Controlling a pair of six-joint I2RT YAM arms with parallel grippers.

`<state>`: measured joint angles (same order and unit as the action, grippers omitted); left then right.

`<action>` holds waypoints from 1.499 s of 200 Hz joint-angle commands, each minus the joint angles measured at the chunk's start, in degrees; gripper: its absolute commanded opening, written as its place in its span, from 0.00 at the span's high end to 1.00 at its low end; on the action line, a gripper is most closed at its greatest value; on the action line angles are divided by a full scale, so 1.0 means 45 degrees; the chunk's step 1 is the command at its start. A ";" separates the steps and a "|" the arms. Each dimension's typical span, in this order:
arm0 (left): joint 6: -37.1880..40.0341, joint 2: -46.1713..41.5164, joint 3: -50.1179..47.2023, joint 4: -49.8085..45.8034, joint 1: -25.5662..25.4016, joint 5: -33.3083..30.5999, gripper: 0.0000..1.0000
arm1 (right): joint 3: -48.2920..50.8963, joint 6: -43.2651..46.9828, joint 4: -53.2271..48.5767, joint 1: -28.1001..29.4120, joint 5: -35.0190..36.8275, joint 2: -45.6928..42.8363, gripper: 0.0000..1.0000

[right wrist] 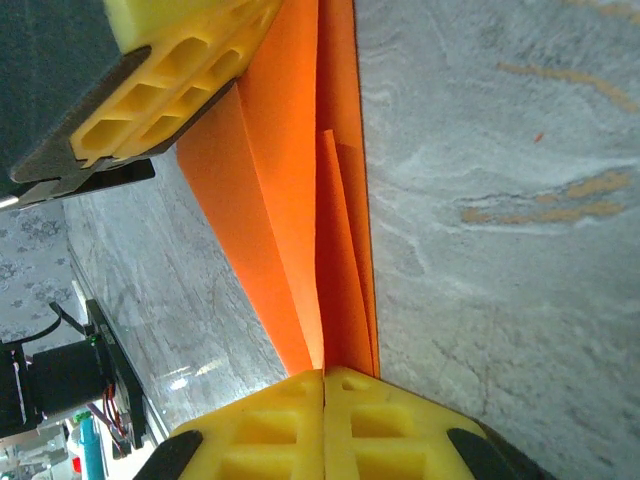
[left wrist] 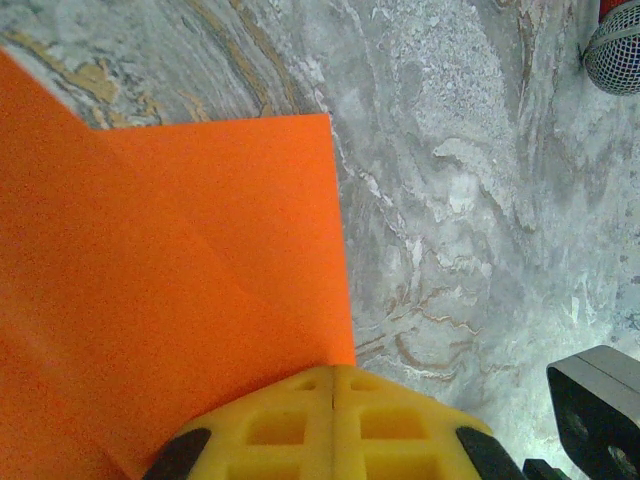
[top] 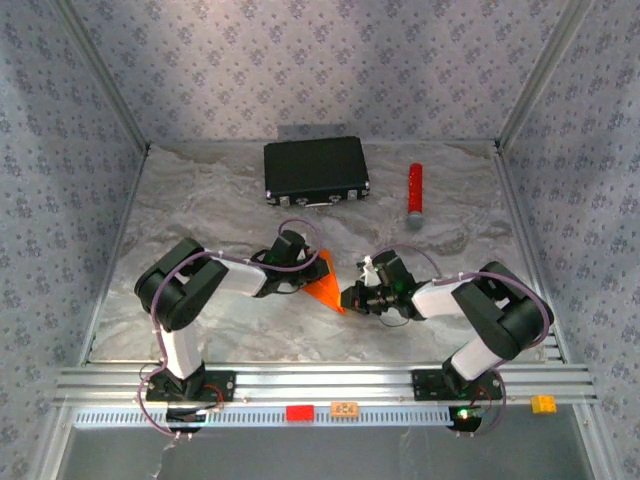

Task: Fold a paper plane with a square sheet of paper (pick it up from the middle)
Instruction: Fourth fold the wing at the center of the table.

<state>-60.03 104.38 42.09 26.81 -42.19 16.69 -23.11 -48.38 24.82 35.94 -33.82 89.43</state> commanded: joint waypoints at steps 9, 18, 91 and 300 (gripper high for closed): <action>0.0142 0.0302 -0.0230 -0.0410 -0.0094 -0.0043 0.95 | 0.0650 0.0177 -0.2143 0.0152 0.0213 -0.0095 0.87; 0.0137 0.0303 -0.0241 -0.0410 -0.0080 -0.0066 0.95 | 0.0697 0.0156 -0.2247 0.0172 0.0265 -0.0249 0.87; 0.0101 0.0399 -0.0231 -0.0331 -0.0095 -0.0028 0.96 | 0.0934 0.0304 -0.2479 0.0233 0.0267 -0.0188 0.92; 0.0059 0.0496 -0.0242 -0.0215 -0.0051 0.0022 0.96 | 0.1349 0.0538 -0.3983 0.0479 0.1357 -0.1491 0.90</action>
<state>-60.07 104.71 42.06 27.31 -42.41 17.37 -20.27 -46.44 16.93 37.39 -29.80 82.08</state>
